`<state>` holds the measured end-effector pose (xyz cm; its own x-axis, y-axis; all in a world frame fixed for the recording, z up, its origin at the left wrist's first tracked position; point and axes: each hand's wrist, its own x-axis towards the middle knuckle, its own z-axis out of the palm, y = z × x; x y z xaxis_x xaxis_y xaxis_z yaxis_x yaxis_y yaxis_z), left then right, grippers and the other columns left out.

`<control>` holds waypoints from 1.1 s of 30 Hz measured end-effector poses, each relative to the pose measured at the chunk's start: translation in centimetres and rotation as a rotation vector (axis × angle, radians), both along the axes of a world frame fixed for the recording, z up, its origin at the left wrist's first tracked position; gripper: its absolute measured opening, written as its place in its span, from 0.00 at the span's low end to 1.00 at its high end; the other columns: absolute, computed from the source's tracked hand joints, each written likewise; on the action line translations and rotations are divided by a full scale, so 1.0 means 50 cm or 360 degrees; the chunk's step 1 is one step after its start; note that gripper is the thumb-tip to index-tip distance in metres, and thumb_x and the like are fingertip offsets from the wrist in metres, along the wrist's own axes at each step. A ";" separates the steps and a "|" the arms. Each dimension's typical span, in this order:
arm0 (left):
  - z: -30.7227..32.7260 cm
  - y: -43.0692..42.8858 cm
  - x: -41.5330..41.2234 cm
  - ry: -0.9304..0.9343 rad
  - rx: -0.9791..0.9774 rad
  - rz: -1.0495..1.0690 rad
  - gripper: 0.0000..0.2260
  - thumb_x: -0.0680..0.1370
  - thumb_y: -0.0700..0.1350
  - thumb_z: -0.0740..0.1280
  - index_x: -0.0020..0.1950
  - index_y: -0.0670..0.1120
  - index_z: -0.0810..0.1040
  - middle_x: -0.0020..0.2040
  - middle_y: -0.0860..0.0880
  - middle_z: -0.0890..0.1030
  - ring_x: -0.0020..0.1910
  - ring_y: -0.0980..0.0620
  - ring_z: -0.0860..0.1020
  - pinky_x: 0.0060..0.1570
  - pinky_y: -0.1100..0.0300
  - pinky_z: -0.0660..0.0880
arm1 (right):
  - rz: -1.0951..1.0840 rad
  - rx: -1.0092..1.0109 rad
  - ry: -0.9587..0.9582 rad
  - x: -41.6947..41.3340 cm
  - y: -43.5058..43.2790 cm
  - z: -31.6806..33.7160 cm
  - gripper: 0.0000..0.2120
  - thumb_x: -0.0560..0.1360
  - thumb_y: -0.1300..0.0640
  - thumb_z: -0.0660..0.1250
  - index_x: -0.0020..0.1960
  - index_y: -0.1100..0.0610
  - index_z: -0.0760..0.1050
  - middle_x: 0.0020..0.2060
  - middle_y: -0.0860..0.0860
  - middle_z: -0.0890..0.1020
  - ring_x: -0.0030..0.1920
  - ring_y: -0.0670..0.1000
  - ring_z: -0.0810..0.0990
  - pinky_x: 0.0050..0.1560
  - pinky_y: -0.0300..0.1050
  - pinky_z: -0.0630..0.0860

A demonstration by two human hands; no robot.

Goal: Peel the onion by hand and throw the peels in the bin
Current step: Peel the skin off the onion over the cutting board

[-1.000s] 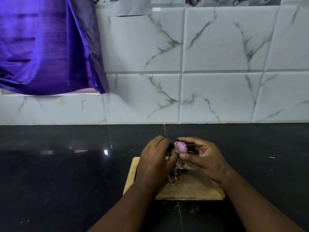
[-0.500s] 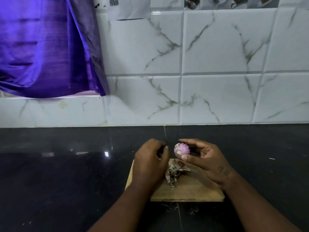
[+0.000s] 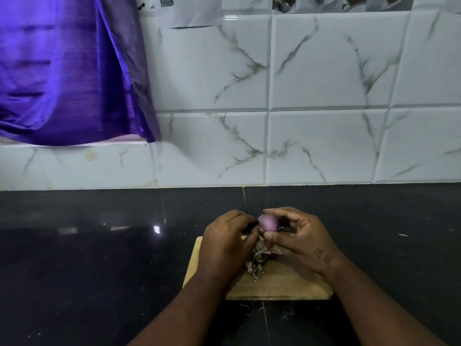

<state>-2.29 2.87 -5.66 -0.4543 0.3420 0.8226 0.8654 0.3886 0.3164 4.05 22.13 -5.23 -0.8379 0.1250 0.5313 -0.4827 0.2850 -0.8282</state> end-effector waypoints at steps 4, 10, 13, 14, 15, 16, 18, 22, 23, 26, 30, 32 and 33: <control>0.001 0.005 0.004 0.0026 -0.0068 0.0033 0.07 0.76 0.50 0.67 0.47 0.49 0.83 0.42 0.55 0.80 0.40 0.55 0.77 0.39 0.55 0.78 | 0.0018 0.0026 0.0009 0.002 -0.003 0.000 0.23 0.67 0.66 0.81 0.61 0.56 0.84 0.57 0.52 0.85 0.58 0.50 0.85 0.57 0.40 0.81; 0.002 0.009 0.009 -0.0122 -0.0025 -0.0012 0.09 0.76 0.53 0.66 0.46 0.50 0.83 0.42 0.58 0.78 0.41 0.58 0.76 0.40 0.58 0.77 | 0.0050 0.0073 0.0031 0.004 0.002 -0.002 0.23 0.68 0.69 0.80 0.60 0.55 0.84 0.58 0.51 0.84 0.59 0.50 0.85 0.59 0.41 0.81; 0.005 0.011 0.014 -0.0201 0.0028 -0.0073 0.08 0.74 0.52 0.67 0.44 0.49 0.83 0.41 0.57 0.78 0.41 0.58 0.76 0.39 0.60 0.76 | 0.0070 0.0101 0.0047 0.003 0.002 -0.002 0.23 0.68 0.71 0.79 0.60 0.57 0.84 0.59 0.54 0.82 0.59 0.50 0.84 0.59 0.42 0.81; 0.006 0.009 0.013 -0.0223 0.0057 -0.0059 0.05 0.74 0.49 0.69 0.43 0.49 0.82 0.40 0.57 0.79 0.40 0.58 0.76 0.39 0.59 0.76 | 0.0074 0.0098 0.0049 0.004 0.002 -0.001 0.23 0.68 0.71 0.79 0.60 0.57 0.84 0.59 0.53 0.82 0.59 0.51 0.84 0.59 0.42 0.81; 0.005 0.006 0.006 -0.0247 0.0108 -0.0030 0.01 0.73 0.45 0.72 0.43 0.48 0.82 0.40 0.56 0.79 0.40 0.57 0.76 0.39 0.57 0.76 | 0.0077 0.0092 0.0051 0.005 0.004 -0.001 0.23 0.67 0.72 0.79 0.60 0.57 0.84 0.59 0.53 0.83 0.59 0.51 0.84 0.58 0.43 0.81; 0.005 0.002 -0.001 -0.0296 0.0192 0.0020 0.03 0.73 0.41 0.73 0.42 0.48 0.82 0.39 0.55 0.79 0.40 0.56 0.77 0.39 0.54 0.77 | 0.0079 0.0085 0.0057 0.006 0.007 -0.001 0.23 0.67 0.72 0.79 0.60 0.57 0.84 0.59 0.53 0.83 0.59 0.52 0.84 0.59 0.44 0.82; 0.004 -0.005 -0.016 -0.0402 0.0359 0.0069 0.06 0.73 0.37 0.74 0.42 0.47 0.82 0.39 0.54 0.80 0.39 0.55 0.79 0.40 0.49 0.79 | 0.0092 0.0047 0.0065 0.007 0.014 -0.002 0.24 0.67 0.71 0.80 0.60 0.56 0.84 0.60 0.53 0.83 0.60 0.53 0.84 0.60 0.47 0.81; 0.006 -0.001 0.003 -0.0274 0.0201 -0.0032 0.04 0.76 0.43 0.71 0.46 0.48 0.86 0.42 0.56 0.82 0.41 0.58 0.80 0.42 0.56 0.79 | 0.0086 -0.0038 0.0056 0.001 0.016 -0.003 0.23 0.68 0.69 0.80 0.61 0.54 0.84 0.59 0.52 0.85 0.60 0.53 0.85 0.60 0.46 0.81; 0.005 0.001 0.007 -0.0242 0.0143 -0.0062 0.05 0.76 0.43 0.70 0.48 0.49 0.86 0.43 0.56 0.83 0.42 0.58 0.80 0.42 0.58 0.78 | 0.0075 -0.0025 0.0052 -0.001 0.014 -0.003 0.23 0.68 0.68 0.80 0.60 0.53 0.84 0.59 0.52 0.85 0.60 0.52 0.85 0.59 0.45 0.81; 0.005 0.002 0.002 -0.0232 0.0085 -0.0110 0.08 0.75 0.39 0.71 0.50 0.49 0.87 0.46 0.57 0.83 0.44 0.59 0.81 0.44 0.62 0.78 | 0.0040 -0.0010 0.0047 0.000 0.013 -0.003 0.23 0.68 0.67 0.80 0.60 0.52 0.85 0.58 0.50 0.85 0.59 0.51 0.85 0.58 0.41 0.81; 0.004 0.003 0.005 -0.0274 0.0083 -0.0110 0.05 0.76 0.42 0.76 0.49 0.51 0.87 0.44 0.58 0.83 0.43 0.59 0.81 0.42 0.65 0.77 | -0.0003 0.0024 0.0032 0.001 0.010 0.000 0.22 0.68 0.66 0.81 0.60 0.53 0.85 0.57 0.48 0.85 0.58 0.49 0.85 0.57 0.41 0.82; 0.004 0.004 0.006 -0.0273 0.0099 -0.0097 0.04 0.76 0.43 0.76 0.48 0.51 0.87 0.43 0.58 0.84 0.42 0.59 0.81 0.41 0.65 0.77 | -0.0006 0.0026 0.0028 0.001 0.007 0.001 0.22 0.67 0.66 0.81 0.59 0.52 0.85 0.57 0.48 0.85 0.58 0.49 0.85 0.57 0.41 0.82; 0.003 0.004 0.006 -0.0264 0.0100 -0.0089 0.04 0.76 0.43 0.76 0.48 0.51 0.87 0.42 0.58 0.84 0.41 0.59 0.81 0.41 0.65 0.77 | -0.0007 0.0020 0.0024 0.002 0.006 0.001 0.23 0.67 0.67 0.81 0.59 0.52 0.85 0.57 0.48 0.85 0.58 0.49 0.85 0.56 0.41 0.82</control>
<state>-2.01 3.08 -5.52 -0.5670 0.3210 0.7585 0.8191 0.3165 0.4784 4.13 22.44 -5.19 -0.8291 0.1219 0.5456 -0.4938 0.2977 -0.8170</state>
